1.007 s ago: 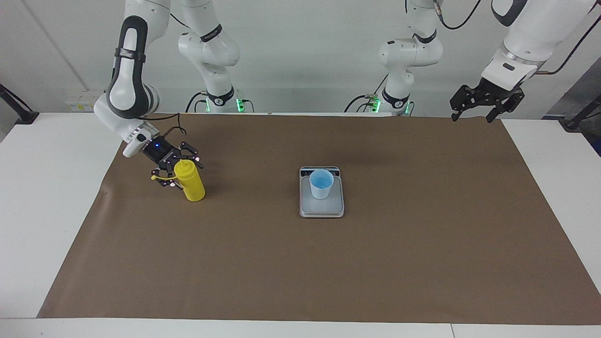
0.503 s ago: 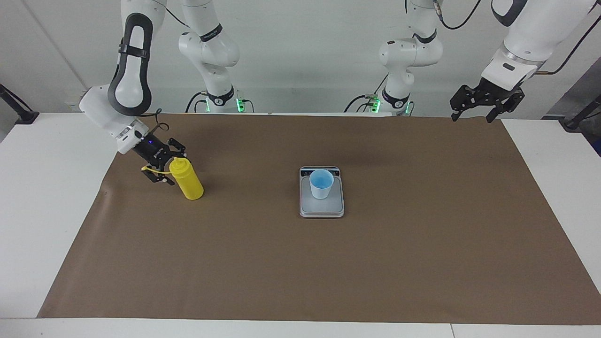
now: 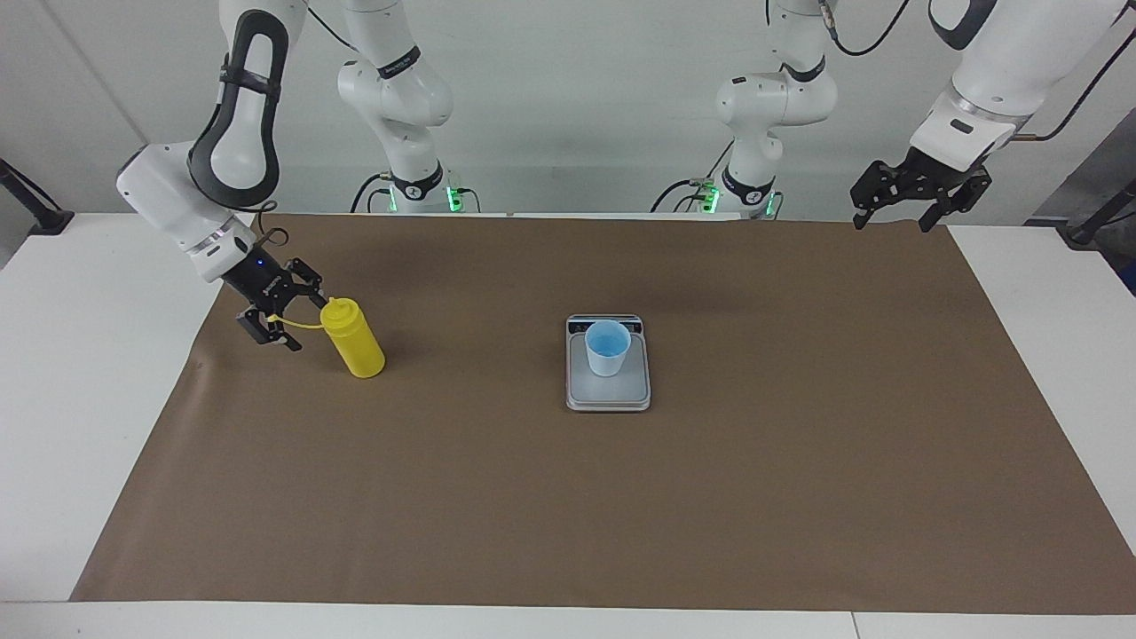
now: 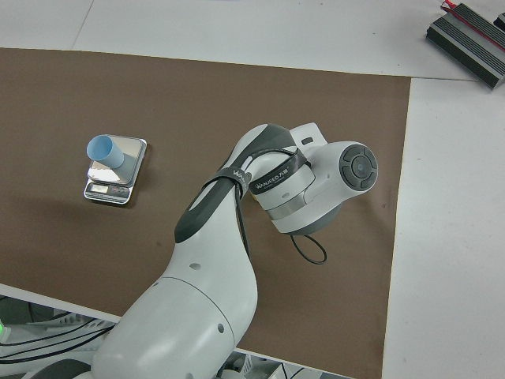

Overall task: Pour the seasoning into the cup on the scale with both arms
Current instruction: 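Open the right gripper and draw it back from the bottle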

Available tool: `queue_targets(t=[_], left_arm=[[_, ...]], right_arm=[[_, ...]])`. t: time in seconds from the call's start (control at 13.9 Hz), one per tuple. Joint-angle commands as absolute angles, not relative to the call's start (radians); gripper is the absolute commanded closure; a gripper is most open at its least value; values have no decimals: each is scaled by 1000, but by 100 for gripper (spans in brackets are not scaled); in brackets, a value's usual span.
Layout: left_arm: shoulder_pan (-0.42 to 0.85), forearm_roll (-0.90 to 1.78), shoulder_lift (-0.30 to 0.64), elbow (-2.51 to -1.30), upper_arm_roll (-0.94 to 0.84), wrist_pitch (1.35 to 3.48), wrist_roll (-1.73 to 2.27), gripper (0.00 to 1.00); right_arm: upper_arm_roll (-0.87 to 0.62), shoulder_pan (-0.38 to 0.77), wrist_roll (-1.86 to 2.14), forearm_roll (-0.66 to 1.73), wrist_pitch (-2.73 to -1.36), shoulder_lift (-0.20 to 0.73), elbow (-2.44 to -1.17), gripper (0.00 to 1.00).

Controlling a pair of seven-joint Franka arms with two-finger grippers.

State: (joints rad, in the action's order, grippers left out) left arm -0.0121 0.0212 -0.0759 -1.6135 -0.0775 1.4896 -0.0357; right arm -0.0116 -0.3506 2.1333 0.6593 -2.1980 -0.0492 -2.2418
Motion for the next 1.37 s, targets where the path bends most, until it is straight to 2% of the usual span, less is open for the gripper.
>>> queue_targets(t=[0.0,0.43,0.79,1.29], left_arm=[[-21,34,-106,-1644,-80,1491,-28,0],[-21,34,-104,-1644,-80,1491,-28,0],[-21,34,-104,-1644,-80,1494,-29,0],[-21,15,-100,-1632,-78,1483,-48,0]], right_arm=[[-20,-362,2125,566,-2192,-90,-2232,0],[-18,-364,2054,350,-2171,-115,-2151,0],[-38,-348,1808,181,-2047,-124,-2040,0],[-46,-221,1282,109,-1867,-146,-1967,0]])
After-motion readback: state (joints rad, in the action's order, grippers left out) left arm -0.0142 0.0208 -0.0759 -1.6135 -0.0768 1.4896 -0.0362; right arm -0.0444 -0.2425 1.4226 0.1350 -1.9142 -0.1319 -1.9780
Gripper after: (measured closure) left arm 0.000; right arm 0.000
